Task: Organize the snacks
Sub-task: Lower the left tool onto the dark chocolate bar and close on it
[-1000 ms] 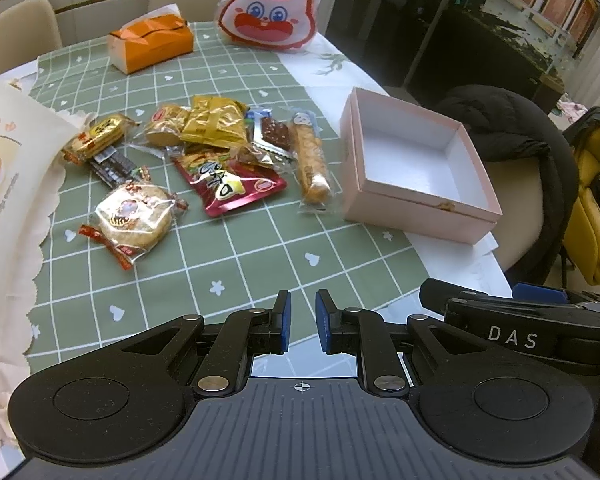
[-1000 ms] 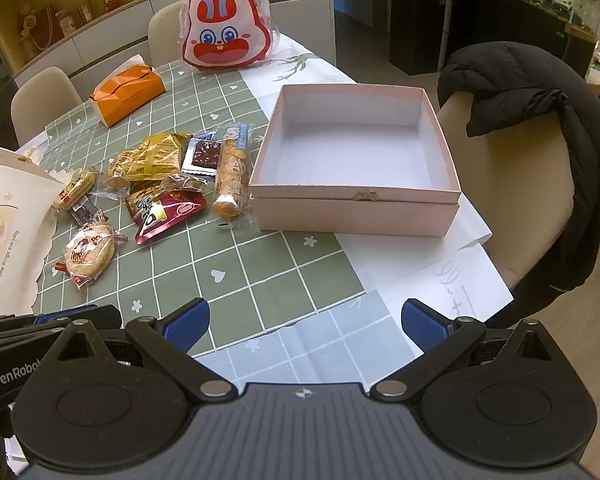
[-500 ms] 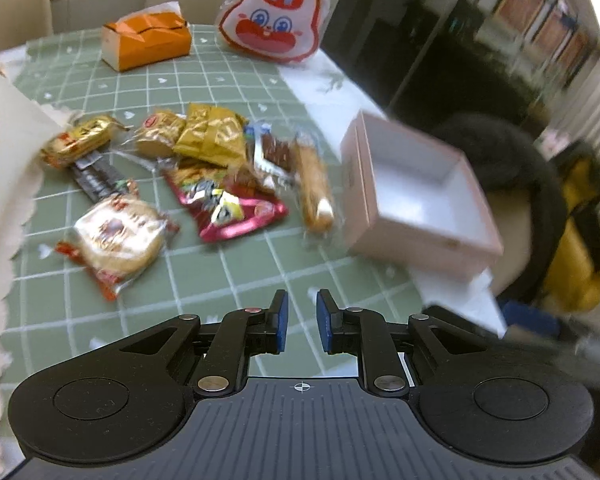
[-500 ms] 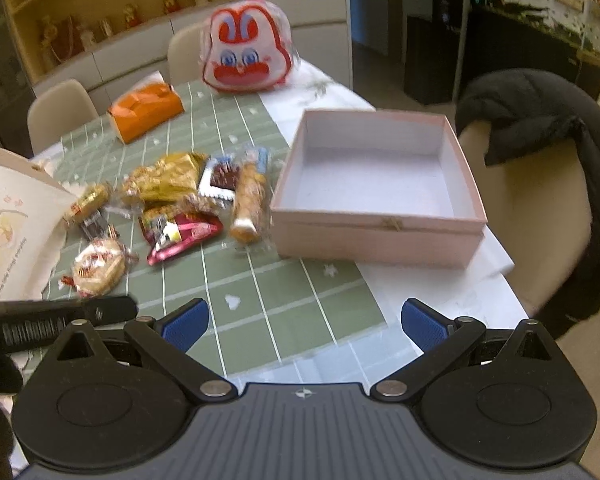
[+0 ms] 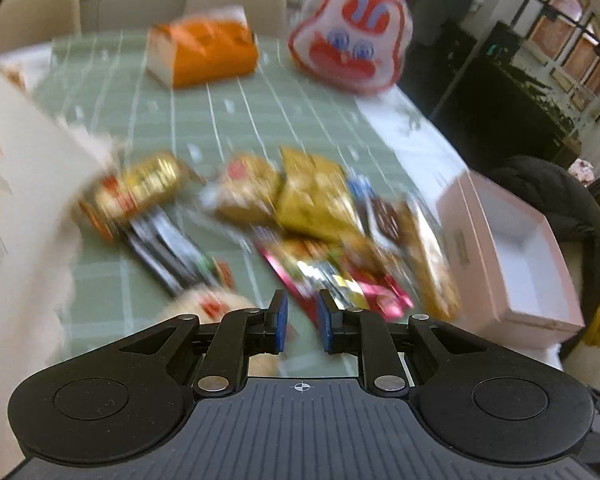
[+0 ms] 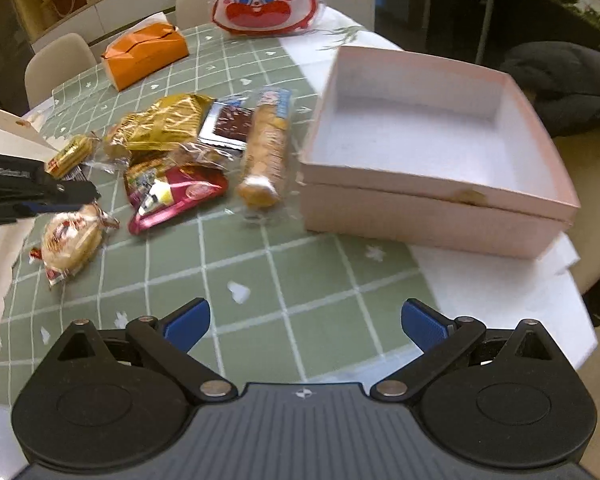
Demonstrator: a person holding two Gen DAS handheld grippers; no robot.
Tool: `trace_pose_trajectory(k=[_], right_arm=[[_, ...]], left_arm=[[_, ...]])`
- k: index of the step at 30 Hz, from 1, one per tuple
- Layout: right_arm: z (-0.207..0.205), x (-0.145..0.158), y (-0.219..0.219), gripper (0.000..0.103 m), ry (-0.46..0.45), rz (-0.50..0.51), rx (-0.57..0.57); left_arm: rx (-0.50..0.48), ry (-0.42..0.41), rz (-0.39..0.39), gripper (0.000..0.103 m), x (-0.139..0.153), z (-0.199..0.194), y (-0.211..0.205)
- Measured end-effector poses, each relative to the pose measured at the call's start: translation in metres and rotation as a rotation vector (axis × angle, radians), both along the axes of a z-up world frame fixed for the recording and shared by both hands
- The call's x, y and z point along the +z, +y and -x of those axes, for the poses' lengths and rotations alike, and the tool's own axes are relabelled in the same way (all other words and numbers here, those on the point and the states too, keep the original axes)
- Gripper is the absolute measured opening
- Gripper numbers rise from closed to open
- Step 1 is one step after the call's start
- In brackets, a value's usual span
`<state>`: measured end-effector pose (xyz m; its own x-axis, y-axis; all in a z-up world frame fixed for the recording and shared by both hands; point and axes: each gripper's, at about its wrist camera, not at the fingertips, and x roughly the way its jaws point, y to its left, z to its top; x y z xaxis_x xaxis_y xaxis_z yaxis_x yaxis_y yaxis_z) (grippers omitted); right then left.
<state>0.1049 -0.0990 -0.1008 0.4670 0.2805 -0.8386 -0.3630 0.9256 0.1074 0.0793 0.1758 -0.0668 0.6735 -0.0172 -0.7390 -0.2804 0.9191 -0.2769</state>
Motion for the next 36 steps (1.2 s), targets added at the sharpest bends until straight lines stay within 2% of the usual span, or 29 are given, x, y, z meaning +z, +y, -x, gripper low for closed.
trace_pose_trajectory(k=[2,5,9,13,15,18,20,21,22,25,27,31,33,35,36], right_arm=[[-0.005,-0.002,0.01,0.102,0.005,-0.01,0.011],[-0.009,-0.004,0.023,0.102,0.019,-0.012,0.033],[-0.013,-0.009,0.029,0.102,0.037,-0.002,0.043],[-0.017,-0.013,0.029,0.102,0.056,0.024,0.033],[-0.018,-0.014,0.028,0.102,0.055,0.029,0.03],[-0.02,-0.014,0.03,0.102,0.05,0.017,0.035],[-0.021,-0.012,0.037,0.102,0.041,-0.005,0.061],[-0.021,-0.009,0.043,0.102,0.035,-0.024,0.088],[-0.02,-0.007,0.052,0.102,0.032,-0.041,0.124],[-0.017,-0.002,0.088,0.102,0.032,-0.08,0.254],[-0.013,0.002,0.117,0.102,0.012,-0.108,0.315],[-0.016,-0.001,0.173,0.102,-0.031,-0.114,0.353],[-0.021,-0.009,0.198,0.102,-0.028,-0.09,0.369],[-0.022,-0.017,0.212,0.102,-0.031,-0.046,0.393],[-0.022,-0.02,0.215,0.102,-0.034,-0.034,0.395]], left_arm=[[0.009,-0.028,-0.051,0.02,0.002,-0.002,0.014],[0.15,-0.056,-0.105,0.02,0.002,-0.006,0.045],[0.296,-0.112,-0.108,0.02,-0.004,-0.02,0.086],[0.365,-0.064,-0.084,0.02,-0.021,-0.037,0.117],[0.378,-0.027,-0.039,0.02,-0.033,-0.037,0.123],[0.363,-0.049,-0.001,0.02,-0.036,-0.033,0.119],[0.319,-0.045,0.059,0.02,-0.039,-0.036,0.116],[0.285,-0.039,0.102,0.021,-0.041,-0.039,0.114],[0.258,-0.031,0.133,0.03,-0.043,-0.04,0.111],[0.188,-0.012,0.199,0.029,-0.047,-0.044,0.107],[0.195,-0.018,0.207,0.029,-0.045,-0.04,0.11],[0.327,-0.015,0.152,0.029,-0.041,-0.031,0.124],[0.358,0.011,0.157,0.029,-0.044,-0.03,0.129],[0.363,0.03,0.14,0.021,-0.048,-0.033,0.131],[0.37,0.024,0.14,0.021,-0.049,-0.033,0.133]])
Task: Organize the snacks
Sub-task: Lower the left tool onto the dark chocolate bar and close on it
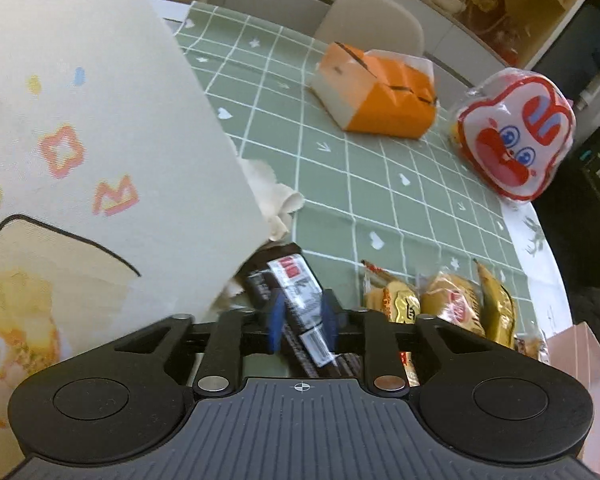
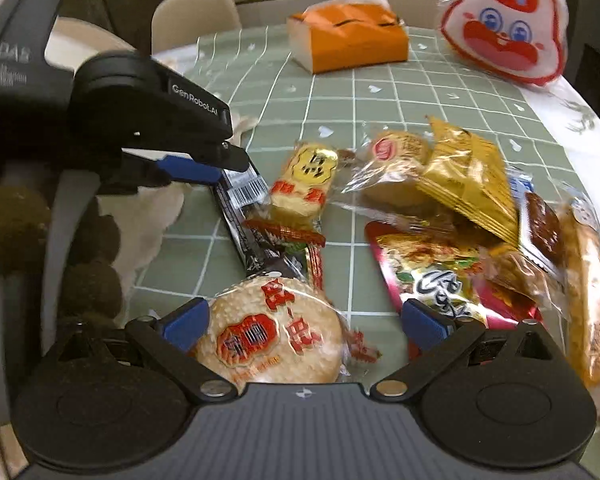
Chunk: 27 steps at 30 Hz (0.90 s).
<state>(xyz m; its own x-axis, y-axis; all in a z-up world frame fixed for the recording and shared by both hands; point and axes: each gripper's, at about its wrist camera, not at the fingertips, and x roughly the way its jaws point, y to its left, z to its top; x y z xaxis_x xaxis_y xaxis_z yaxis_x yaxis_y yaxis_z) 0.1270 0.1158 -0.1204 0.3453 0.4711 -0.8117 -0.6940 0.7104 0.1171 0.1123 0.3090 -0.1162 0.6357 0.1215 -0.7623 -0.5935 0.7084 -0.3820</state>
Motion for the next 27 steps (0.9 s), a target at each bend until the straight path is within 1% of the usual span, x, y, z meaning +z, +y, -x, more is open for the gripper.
trace_pose_trajectory(k=[3,5,7,8,9,11,14,15,16,19,21,23,27], right_arm=[[-0.002,0.0,-0.01,0.101,0.026,-0.006,-0.023],[0.0,0.001,-0.023,0.099,0.015,-0.002,-0.044],[0.003,0.004,-0.037,0.093,0.011,-0.001,-0.04],[0.006,0.007,-0.047,0.089,0.015,-0.005,-0.035],[0.007,0.008,-0.054,0.088,0.018,-0.005,-0.034],[0.013,0.008,-0.071,0.087,0.031,-0.004,-0.04],[0.014,0.008,-0.09,0.087,0.047,-0.006,-0.083],[0.014,0.008,-0.096,0.087,0.044,-0.004,-0.098],[0.016,0.008,-0.103,0.087,0.039,0.0,-0.111],[0.02,0.007,-0.12,0.088,0.005,-0.001,-0.138],[0.023,0.006,-0.127,0.089,-0.025,0.001,-0.15],[0.024,0.007,-0.134,0.09,-0.027,0.008,-0.178],[0.029,0.01,-0.147,0.09,-0.041,0.033,-0.215]], left_arm=[[0.021,-0.026,0.014,0.021,-0.001,-0.003,0.004],[0.022,-0.041,0.018,0.022,-0.003,-0.009,0.004],[0.008,-0.052,0.016,0.023,-0.002,-0.015,0.0],[-0.012,-0.061,0.017,0.023,-0.003,-0.019,-0.003],[-0.028,-0.07,0.023,0.023,-0.004,-0.023,-0.006],[-0.067,-0.075,0.041,0.021,-0.004,-0.029,-0.013],[-0.133,-0.044,0.067,0.02,-0.004,-0.037,-0.026],[-0.161,-0.027,0.088,0.02,-0.006,-0.04,-0.03],[-0.185,-0.028,0.097,0.02,-0.008,-0.04,-0.035],[-0.252,-0.047,0.097,0.02,-0.012,-0.04,-0.049],[-0.278,-0.049,0.109,0.02,-0.013,-0.042,-0.056],[-0.309,-0.036,0.115,0.02,-0.012,-0.044,-0.064],[-0.401,-0.005,0.118,0.02,-0.012,-0.044,-0.092]])
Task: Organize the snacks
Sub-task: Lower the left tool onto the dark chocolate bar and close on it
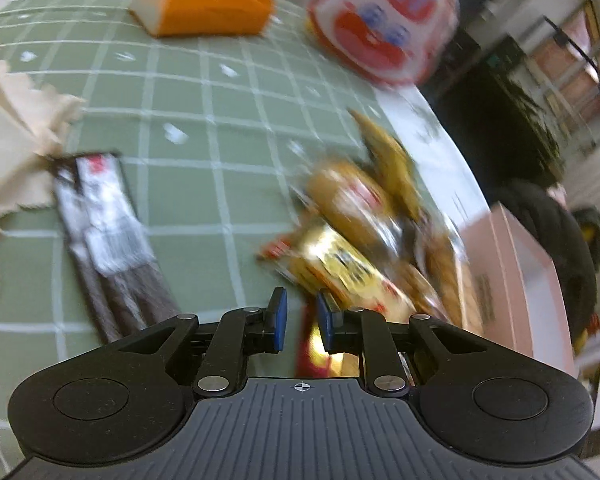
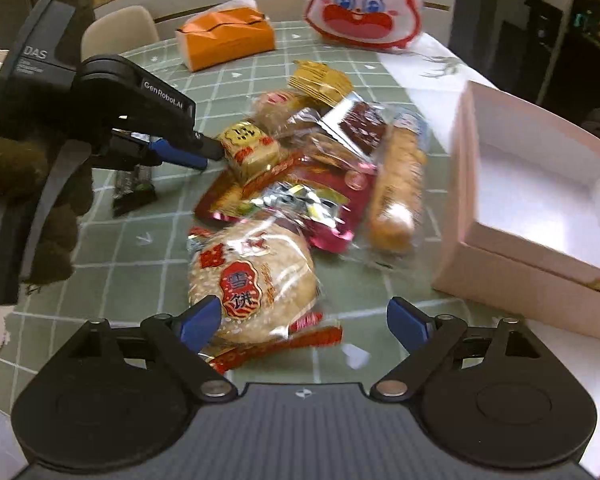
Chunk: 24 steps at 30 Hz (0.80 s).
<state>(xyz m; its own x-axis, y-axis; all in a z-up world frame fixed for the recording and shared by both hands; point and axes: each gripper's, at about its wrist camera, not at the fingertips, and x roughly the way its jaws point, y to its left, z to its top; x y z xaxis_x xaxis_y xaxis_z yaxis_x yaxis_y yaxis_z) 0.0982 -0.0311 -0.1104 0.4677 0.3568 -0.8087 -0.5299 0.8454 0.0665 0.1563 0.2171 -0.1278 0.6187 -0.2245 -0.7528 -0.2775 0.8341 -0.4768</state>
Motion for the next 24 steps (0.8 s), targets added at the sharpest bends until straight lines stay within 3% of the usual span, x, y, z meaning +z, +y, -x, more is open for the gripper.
trace_pose_trajectory(k=[8,11,14,21,24], right_arm=[[0.013,-0.012,-0.035,0.094,0.072,0.039,-0.042],[0.024,-0.012,-0.049,0.094,0.03,0.068,-0.05],[0.029,-0.008,-0.07,0.094,0.014,0.054,-0.079],[0.029,0.005,-0.11,0.094,0.013,-0.068,-0.09],[0.032,0.012,-0.105,0.094,0.014,-0.127,-0.055]], left_arm=[[-0.001,0.065,-0.056,0.028,0.008,0.026,-0.04],[-0.006,0.084,-0.083,0.029,0.011,0.034,-0.055],[0.001,0.08,-0.057,0.028,0.011,0.041,-0.063],[0.118,0.029,-0.077,0.028,0.019,0.064,-0.062],[0.101,0.023,-0.075,0.028,0.023,0.069,-0.064]])
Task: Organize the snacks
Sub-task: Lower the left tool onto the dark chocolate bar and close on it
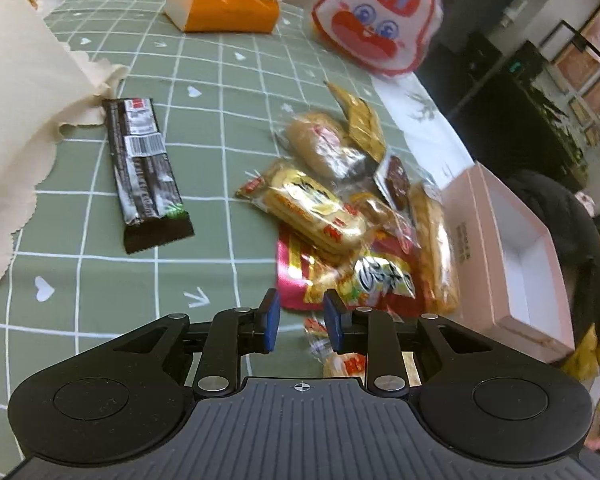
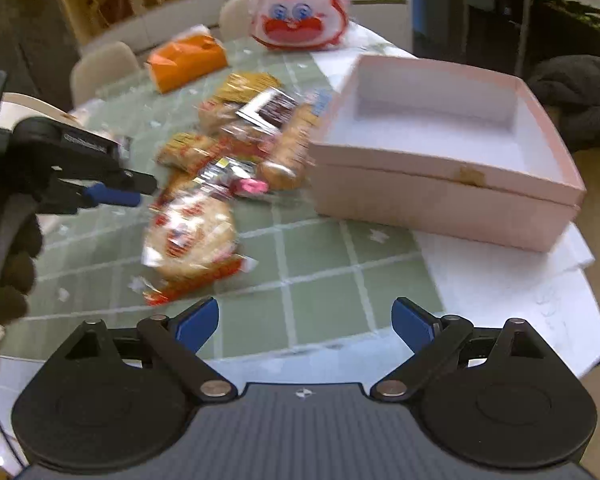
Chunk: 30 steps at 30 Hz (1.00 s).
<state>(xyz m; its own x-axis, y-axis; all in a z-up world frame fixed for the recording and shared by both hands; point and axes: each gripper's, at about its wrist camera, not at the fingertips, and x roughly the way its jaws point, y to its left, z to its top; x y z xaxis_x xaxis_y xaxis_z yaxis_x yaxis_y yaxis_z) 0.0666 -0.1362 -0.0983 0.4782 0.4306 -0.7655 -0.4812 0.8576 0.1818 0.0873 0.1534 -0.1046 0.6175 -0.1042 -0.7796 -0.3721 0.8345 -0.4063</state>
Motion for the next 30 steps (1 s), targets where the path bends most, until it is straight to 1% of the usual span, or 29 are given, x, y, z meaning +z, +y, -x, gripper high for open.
trace_pose_trajectory(k=[2,4,6,8,11,14,16,17,18,20,21,24,26,27,29,30], right_arm=[[0.001,0.004,0.011,0.095,-0.018,-0.024,0.025],[0.003,0.008,0.024,0.096,-0.061,-0.037,0.06],[0.002,0.01,0.041,0.096,-0.105,-0.033,0.104],[-0.003,0.007,0.061,0.096,-0.118,-0.023,0.152],[-0.016,-0.004,0.088,0.096,-0.067,-0.018,0.183],[-0.026,-0.013,0.102,0.096,-0.01,-0.012,0.183],[-0.028,-0.016,0.104,0.092,0.019,-0.014,0.188],[-0.027,-0.016,0.103,0.084,0.02,-0.005,0.186],[-0.026,-0.016,0.103,0.082,0.011,0.012,0.184],[-0.022,-0.015,0.098,0.082,0.0,0.041,0.181],[-0.022,-0.013,0.095,0.082,0.005,0.046,0.181],[-0.017,-0.014,0.08,0.082,0.011,0.069,0.157],[-0.015,-0.015,0.072,0.082,0.018,0.071,0.136],[-0.015,-0.016,0.068,0.082,0.025,0.067,0.126],[-0.015,-0.017,0.062,0.084,0.041,0.057,0.11],[-0.015,-0.018,0.061,0.085,0.04,0.055,0.107]], left_arm=[[-0.038,-0.004,0.01,0.028,0.002,0.001,-0.004],[-0.04,-0.014,0.008,0.028,0.004,0.004,-0.005],[-0.001,-0.014,0.006,0.028,0.006,0.007,0.001],[0.039,-0.002,-0.009,0.028,0.006,0.01,0.01],[0.1,0.01,-0.057,0.028,0.007,0.008,0.033],[0.172,0.016,-0.097,0.028,0.007,0.001,0.058],[0.219,0.02,-0.128,0.028,0.005,-0.007,0.072],[0.246,0.023,-0.141,0.028,0.003,-0.012,0.08],[0.273,0.031,-0.148,0.028,0.002,-0.016,0.087],[0.33,0.051,-0.154,0.028,-0.002,-0.023,0.102],[0.34,0.058,-0.165,0.028,-0.002,-0.026,0.104],[0.324,0.081,-0.191,0.031,-0.008,-0.04,0.112],[0.32,0.073,-0.194,0.037,-0.01,-0.047,0.114],[0.316,0.072,-0.193,0.038,-0.01,-0.05,0.115],[0.279,0.063,-0.196,0.042,-0.011,-0.058,0.113],[0.253,0.062,-0.207,0.042,-0.012,-0.061,0.11]])
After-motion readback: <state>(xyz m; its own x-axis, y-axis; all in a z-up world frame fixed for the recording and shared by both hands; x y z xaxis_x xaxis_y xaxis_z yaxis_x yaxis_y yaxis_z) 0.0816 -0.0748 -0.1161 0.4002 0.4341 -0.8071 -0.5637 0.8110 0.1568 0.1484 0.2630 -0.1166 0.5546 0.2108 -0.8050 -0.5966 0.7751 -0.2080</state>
